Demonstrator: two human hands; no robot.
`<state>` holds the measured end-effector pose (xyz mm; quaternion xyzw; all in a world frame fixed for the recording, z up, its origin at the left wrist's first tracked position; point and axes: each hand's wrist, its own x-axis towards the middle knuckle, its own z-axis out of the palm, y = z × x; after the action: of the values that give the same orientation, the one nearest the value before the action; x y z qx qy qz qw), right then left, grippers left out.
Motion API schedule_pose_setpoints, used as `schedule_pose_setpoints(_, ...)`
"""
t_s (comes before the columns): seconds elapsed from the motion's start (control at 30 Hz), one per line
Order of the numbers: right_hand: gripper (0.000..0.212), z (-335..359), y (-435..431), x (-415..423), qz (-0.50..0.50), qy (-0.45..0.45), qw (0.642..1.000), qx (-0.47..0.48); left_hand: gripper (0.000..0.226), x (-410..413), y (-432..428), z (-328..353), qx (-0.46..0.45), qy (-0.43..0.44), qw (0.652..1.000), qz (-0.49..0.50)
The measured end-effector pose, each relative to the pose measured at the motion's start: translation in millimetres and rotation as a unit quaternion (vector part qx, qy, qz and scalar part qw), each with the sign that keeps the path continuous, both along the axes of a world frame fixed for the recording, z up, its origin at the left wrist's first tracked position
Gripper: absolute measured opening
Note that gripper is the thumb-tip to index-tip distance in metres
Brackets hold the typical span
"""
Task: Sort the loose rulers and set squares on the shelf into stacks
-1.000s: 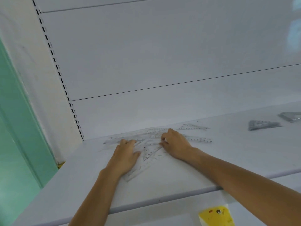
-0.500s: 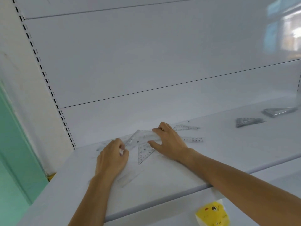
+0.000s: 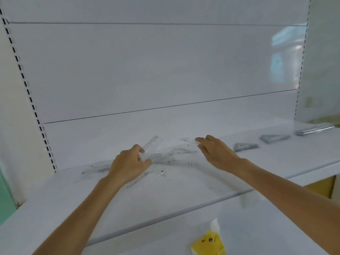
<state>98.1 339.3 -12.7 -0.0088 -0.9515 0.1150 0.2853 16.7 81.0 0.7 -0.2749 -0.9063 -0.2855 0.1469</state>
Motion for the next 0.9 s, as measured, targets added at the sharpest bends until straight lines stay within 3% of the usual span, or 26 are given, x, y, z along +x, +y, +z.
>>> schedule_pose_setpoints(0.13,0.048,-5.7,42.2,30.3,-0.059,-0.031,0.998,-0.013,0.039,14.2,51.0,10.2,-0.035,-0.015,0.996,-0.078)
schedule_pose_setpoints(0.3,0.043,-20.5,100.9,66.4,-0.12,-0.012,0.992,-0.039,0.048,41.0,127.5,3.4,-0.077,-0.001,0.989,-0.126)
schedule_pose_setpoints(0.63,0.045,-34.7,278.0,127.0,-0.193,0.018,0.98,-0.045,0.031,76.1,300.8,-5.8,-0.045,-0.037,0.986,-0.154)
schedule_pose_setpoints(0.9,0.042,-25.6,416.3,145.8,-0.177,-0.041,0.983,-0.021,0.034,98.8,416.1,-16.9,-0.03,-0.046,0.991,-0.12)
